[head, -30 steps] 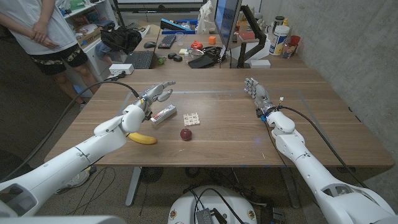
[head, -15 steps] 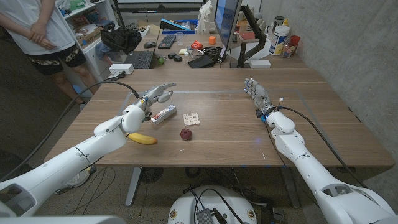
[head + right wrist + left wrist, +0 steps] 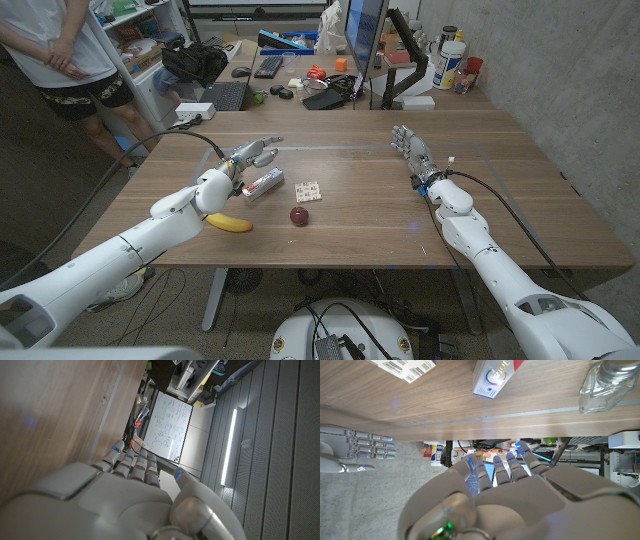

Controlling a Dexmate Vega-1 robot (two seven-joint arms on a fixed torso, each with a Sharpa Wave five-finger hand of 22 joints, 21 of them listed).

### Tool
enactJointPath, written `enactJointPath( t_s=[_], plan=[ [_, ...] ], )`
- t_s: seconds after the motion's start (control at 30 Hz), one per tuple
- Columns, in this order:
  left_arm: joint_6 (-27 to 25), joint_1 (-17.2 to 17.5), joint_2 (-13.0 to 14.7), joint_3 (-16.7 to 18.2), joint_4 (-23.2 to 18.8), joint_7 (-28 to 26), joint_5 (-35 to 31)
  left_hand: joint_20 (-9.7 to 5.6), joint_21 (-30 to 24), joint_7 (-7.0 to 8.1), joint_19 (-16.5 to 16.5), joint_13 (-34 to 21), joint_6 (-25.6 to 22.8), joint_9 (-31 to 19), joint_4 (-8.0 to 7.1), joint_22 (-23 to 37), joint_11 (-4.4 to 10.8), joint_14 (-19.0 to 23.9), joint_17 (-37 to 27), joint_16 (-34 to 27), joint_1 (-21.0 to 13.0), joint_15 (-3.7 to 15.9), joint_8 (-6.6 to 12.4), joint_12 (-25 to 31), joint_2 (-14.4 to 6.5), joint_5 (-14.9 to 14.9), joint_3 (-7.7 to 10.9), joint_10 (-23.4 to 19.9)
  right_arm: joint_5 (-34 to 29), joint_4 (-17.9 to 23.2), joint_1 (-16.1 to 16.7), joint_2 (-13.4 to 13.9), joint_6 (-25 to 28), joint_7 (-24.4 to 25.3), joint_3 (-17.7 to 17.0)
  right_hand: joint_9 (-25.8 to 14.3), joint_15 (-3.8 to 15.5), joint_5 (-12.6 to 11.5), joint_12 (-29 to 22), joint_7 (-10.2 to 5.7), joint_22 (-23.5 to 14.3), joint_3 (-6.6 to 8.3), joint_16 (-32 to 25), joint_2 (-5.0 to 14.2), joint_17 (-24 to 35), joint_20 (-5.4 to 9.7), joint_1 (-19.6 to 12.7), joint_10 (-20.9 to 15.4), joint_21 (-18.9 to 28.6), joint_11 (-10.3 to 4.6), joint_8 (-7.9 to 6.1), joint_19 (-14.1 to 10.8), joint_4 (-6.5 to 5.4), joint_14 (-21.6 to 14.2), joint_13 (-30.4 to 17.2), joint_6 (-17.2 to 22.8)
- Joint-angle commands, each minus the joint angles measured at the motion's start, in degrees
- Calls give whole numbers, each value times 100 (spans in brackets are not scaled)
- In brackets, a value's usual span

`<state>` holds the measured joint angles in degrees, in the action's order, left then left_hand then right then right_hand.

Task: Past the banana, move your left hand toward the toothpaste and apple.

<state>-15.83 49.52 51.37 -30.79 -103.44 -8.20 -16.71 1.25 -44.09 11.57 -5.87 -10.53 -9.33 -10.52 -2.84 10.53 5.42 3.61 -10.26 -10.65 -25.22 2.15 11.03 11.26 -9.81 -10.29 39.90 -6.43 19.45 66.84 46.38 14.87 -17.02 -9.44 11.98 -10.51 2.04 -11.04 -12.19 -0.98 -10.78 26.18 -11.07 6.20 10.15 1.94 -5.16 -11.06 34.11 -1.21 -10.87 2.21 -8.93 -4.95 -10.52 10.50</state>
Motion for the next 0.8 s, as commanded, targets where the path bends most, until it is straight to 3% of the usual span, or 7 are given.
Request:
enactJointPath(
  t_s=[0.03, 0.8],
  plan=[
    [-64, -35, 35, -39, -9, 155, -2, 28, -22, 22, -23, -11, -28, -29, 32, 26, 1, 40, -28, -51, -58, 285, 11, 19, 4, -10, 9, -14, -28, -38, -26, -13, -15, 16, 25, -26, 122, -7, -23, 8, -14, 51, -32, 444, 12, 549, 53, -42, -12, 4, -18, 32, 2, -52, -19, 47],
    [-147, -46, 123, -51, -28, 328, 12, 28, -41, 36, 24, -13, -85, -31, 41, 25, -19, 92, -28, -64, -122, 294, 23, 42, 10, -11, 8, -95, -80, -61, -37, -48, -104, 60, 75, -27, 112, -7, -29, 6, -14, 49, -33, 441, 12, 556, 53, -68, -30, 13, -20, 46, 4, -72, -20, 59]
  ],
)
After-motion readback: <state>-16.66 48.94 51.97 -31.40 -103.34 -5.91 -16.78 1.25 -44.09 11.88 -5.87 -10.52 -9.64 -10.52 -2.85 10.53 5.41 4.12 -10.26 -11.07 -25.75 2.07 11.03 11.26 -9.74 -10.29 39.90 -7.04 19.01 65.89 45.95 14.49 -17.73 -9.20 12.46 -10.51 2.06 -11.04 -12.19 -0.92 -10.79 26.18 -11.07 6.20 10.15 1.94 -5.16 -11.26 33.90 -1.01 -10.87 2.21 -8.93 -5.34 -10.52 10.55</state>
